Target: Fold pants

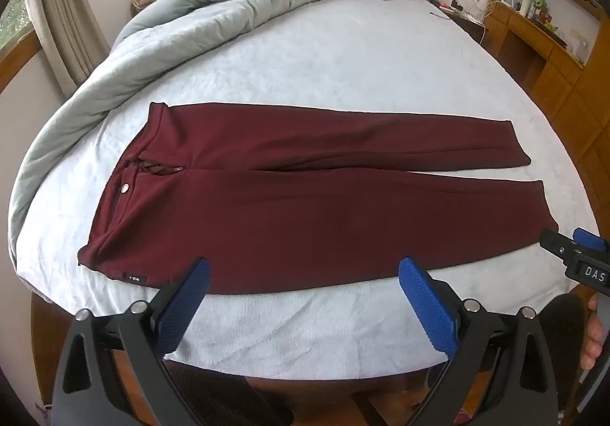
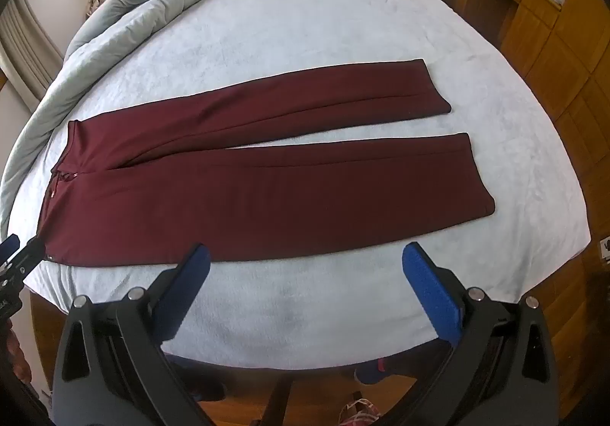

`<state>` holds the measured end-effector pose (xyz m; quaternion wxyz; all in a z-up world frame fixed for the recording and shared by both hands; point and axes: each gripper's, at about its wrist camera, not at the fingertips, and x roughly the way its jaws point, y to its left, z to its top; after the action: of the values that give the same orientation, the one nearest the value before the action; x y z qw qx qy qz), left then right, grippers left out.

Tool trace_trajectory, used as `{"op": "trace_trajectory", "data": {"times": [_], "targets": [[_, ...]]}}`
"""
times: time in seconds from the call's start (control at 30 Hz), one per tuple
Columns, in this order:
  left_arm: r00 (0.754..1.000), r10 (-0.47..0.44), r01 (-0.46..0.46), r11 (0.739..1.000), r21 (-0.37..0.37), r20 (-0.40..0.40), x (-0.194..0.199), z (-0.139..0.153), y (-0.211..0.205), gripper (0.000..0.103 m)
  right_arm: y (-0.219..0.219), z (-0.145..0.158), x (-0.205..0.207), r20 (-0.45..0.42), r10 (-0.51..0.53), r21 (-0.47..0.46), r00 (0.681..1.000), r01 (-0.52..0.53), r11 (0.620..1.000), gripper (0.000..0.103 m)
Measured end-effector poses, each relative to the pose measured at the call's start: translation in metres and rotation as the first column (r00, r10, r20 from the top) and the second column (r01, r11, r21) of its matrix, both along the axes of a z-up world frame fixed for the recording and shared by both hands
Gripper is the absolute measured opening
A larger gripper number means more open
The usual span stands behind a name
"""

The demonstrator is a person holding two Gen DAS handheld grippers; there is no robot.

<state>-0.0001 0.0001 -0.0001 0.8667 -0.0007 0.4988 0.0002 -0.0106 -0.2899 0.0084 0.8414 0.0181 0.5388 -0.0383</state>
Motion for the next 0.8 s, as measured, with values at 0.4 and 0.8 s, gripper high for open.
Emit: {"op": "trace_trajectory", "data": {"times": [0.4, 0.8], "targets": [[1.000, 0.002, -0.002, 1.000, 0.002, -0.007, -0.0002, -0.0013, -0.0043, 0.099, 0.0000, -0.0003, 0.0005, -0.003, -0.001, -0.002, 1.000, 0.001, 1.000, 0.100], [1.000, -0.003, 0.003, 1.000, 0.011, -0.004, 0.0023, -0.0041, -0.0024, 0.099, -0.0036, -0.0052, 0.0034, -0.008, -0.005, -0.003, 1.000, 0.004, 1.000, 0.100]]}}
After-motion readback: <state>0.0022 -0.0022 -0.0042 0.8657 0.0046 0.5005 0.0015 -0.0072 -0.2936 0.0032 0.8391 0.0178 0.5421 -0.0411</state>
